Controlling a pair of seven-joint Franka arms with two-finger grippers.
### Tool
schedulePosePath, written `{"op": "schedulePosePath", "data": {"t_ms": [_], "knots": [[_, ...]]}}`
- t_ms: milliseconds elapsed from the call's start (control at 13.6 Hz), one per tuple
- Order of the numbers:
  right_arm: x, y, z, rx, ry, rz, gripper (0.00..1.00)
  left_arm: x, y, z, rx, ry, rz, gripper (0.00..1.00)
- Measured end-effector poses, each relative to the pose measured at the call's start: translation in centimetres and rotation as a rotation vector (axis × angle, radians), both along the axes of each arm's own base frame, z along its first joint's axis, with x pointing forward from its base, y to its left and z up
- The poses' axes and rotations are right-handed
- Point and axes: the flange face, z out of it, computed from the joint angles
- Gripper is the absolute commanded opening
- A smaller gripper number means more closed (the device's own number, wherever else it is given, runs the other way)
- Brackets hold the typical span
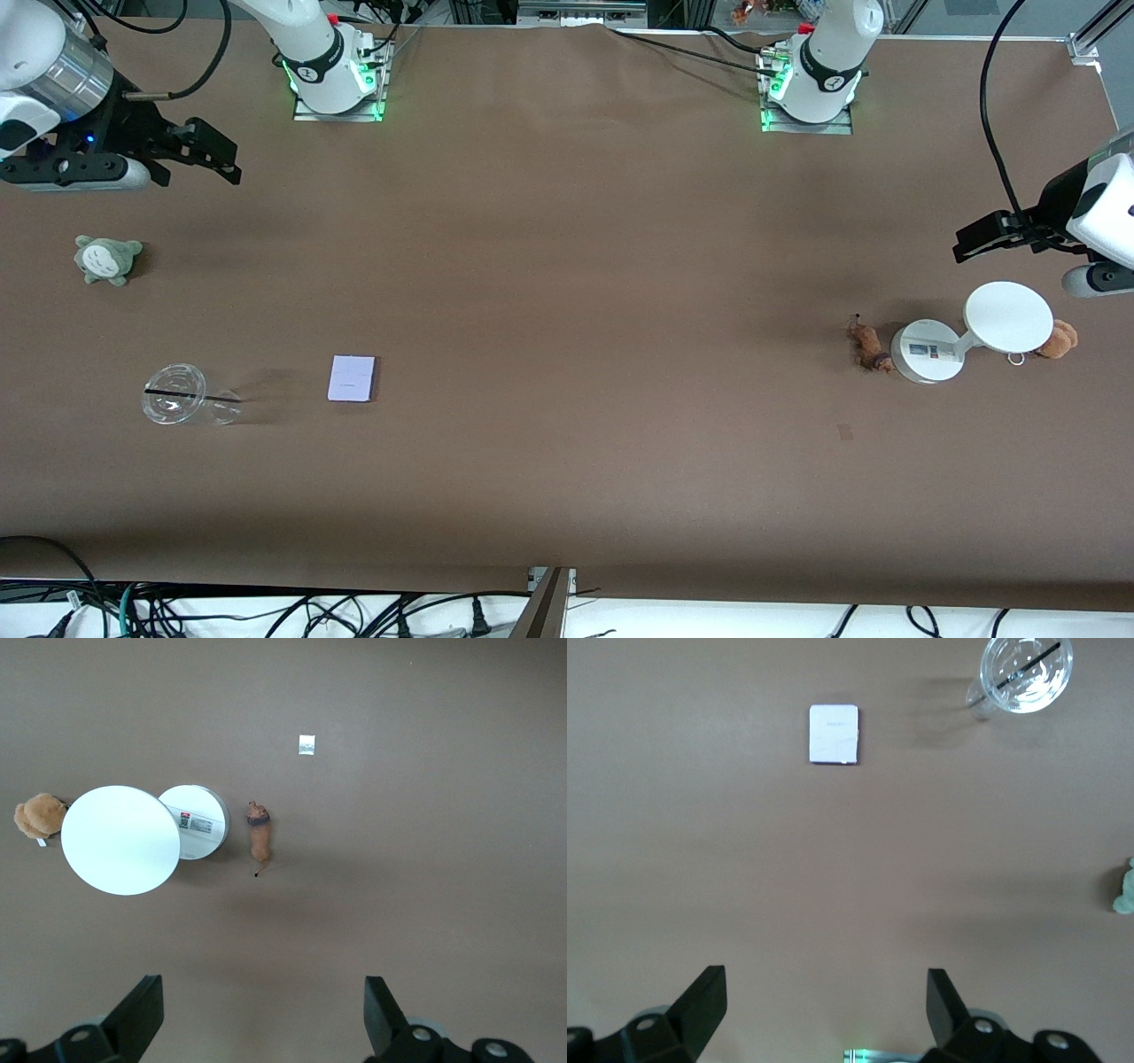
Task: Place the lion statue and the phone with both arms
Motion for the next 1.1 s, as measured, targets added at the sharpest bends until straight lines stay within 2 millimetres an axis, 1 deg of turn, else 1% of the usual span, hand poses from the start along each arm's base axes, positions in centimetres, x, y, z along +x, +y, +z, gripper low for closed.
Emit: {"op": "schedulePosePath", "data": {"t_ms": [147, 294, 442, 589, 1104], "knots": [[0.2, -0.1, 0.8, -0.007, 0.021, 0.004, 1.0, 0.0, 0.1, -0.1, 0.0, 0.001, 0.001, 1.0], [1.0, -0.8, 1.7, -0.012, 0.038, 0.017, 1.0, 0.0, 0.1, 0.0, 0.0, 0.001, 0.001, 1.0], [1.9, -1.3, 1.5, -0.016, 0.046, 0.029, 1.0, 0.0, 0.1, 0.0, 0.0, 0.001, 0.002, 1.0], [2.3, -1.5, 1.2, -0.035, 0.05, 0.032, 1.0, 0.0, 0.1, 0.0, 0.0, 0.001, 0.002, 1.0], [2.4, -1.1, 1.0, -0.041, 0.053, 0.041, 1.0, 0.0, 0.2, 0.0, 0.0, 0.001, 0.004, 1.0]]}}
